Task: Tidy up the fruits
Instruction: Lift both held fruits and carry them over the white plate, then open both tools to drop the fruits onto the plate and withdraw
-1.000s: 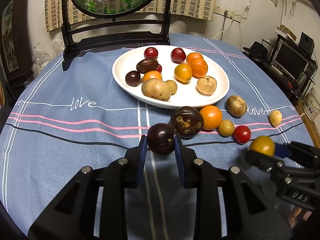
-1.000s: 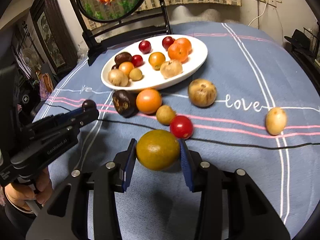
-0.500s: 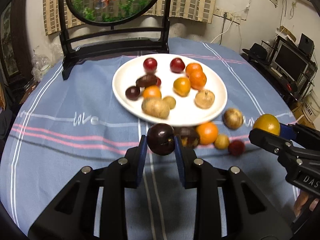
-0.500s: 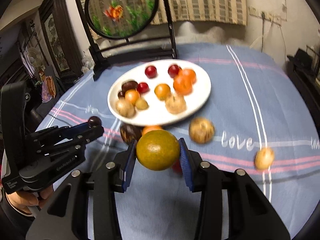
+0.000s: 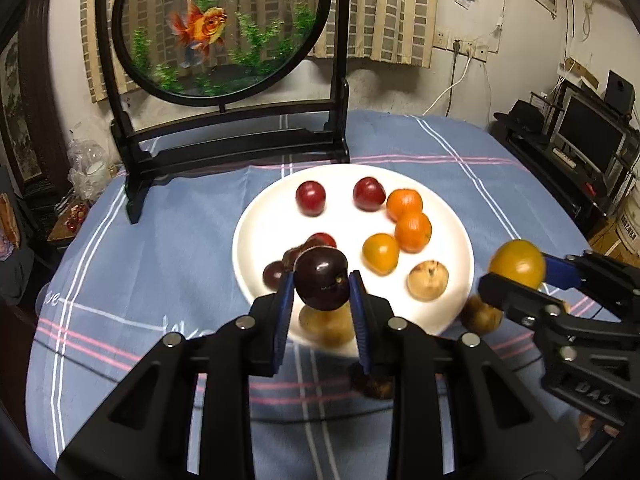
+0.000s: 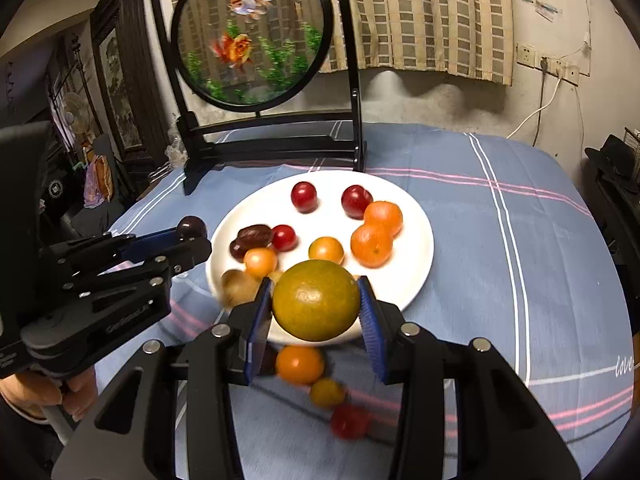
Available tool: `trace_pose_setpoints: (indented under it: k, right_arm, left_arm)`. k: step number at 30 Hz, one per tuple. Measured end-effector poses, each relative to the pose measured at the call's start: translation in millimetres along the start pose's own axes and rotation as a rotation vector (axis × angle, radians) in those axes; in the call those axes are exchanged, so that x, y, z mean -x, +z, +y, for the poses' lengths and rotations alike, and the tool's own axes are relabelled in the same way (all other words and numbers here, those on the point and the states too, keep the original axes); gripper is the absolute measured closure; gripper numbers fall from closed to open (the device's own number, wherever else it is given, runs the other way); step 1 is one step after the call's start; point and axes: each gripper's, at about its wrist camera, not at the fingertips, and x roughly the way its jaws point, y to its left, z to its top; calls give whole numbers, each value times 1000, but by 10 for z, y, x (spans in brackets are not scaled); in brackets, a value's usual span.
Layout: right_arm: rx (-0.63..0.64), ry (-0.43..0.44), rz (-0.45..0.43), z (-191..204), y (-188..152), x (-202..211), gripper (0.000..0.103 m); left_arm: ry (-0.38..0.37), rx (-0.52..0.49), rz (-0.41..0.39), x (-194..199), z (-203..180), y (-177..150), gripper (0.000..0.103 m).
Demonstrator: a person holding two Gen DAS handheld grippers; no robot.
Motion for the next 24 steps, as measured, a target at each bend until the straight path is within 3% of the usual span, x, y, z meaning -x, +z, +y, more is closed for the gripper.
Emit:
trace_pose_setpoints:
  k: [10, 19, 24]
  right_arm:
    - [-158, 86, 47, -231, 434, -771, 60]
    - [-238, 82, 131, -309, 523, -1231, 60]
    - [-225, 13, 153, -283, 524, -1138, 58]
  left_arm:
    - [6, 38, 41, -558, 105, 331, 75]
    - [56, 74, 61, -865, 214, 391, 75]
    - [128, 81, -4, -717, 271, 405, 35]
